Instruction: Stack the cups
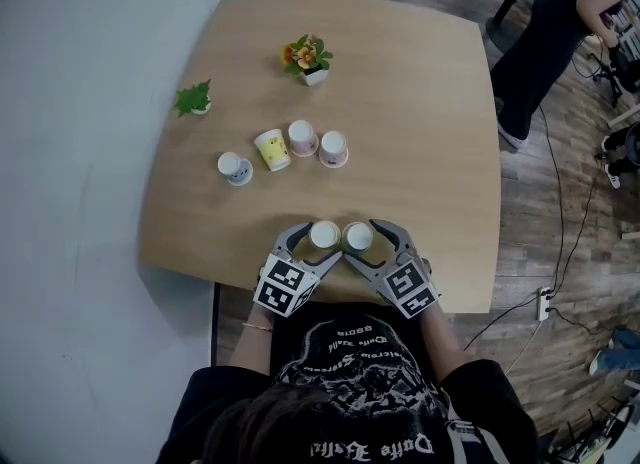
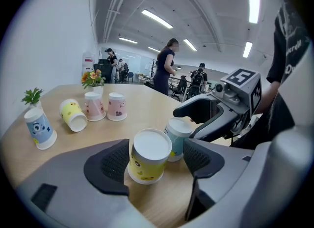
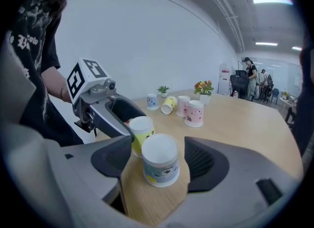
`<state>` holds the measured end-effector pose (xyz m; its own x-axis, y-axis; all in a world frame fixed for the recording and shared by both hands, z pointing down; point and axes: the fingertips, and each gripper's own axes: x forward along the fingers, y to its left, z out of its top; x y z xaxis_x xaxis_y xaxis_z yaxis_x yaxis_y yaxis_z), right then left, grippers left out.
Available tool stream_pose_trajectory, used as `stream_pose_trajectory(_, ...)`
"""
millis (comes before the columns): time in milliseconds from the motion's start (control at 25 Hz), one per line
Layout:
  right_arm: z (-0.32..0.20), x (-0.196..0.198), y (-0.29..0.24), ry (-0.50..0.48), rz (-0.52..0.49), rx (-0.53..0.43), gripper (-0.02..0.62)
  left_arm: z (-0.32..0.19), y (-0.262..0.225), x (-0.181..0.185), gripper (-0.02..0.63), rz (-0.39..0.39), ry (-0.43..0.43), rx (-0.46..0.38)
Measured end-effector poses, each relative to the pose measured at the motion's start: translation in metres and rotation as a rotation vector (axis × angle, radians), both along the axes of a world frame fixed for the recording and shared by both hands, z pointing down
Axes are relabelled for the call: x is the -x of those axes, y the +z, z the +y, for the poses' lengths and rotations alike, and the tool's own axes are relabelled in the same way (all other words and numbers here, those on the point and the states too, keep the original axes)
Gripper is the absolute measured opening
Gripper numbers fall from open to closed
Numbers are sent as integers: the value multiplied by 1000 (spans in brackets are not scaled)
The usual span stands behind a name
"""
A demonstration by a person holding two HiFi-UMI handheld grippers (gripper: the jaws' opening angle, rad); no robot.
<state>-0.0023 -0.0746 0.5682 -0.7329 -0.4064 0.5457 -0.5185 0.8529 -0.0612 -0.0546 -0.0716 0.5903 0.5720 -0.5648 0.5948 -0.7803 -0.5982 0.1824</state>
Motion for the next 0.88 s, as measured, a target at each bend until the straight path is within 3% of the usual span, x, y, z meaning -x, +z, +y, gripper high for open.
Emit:
stream_pose_trajectory(120, 0, -6, -5, 13, -28, 18, 353, 2, -5, 2, 430, 60, -13, 38)
stream_pose_trajectory(360, -15, -14, -46, 65, -124, -18, 353, -4, -42, 27, 442, 234, -109, 28)
stream_pose_trajectory(520, -40, -11, -80, 70, -164, -90, 353, -24, -73, 51, 442, 278, -167, -54)
stream_pose_trajectory(760, -94, 3, -105, 25, -133, -170, 353, -47, -122, 85, 442, 379, -308, -197)
stream_pose_trajectory(880, -120, 22, -98, 2, -123, -163, 353, -44, -130, 95, 440, 339, -295, -224)
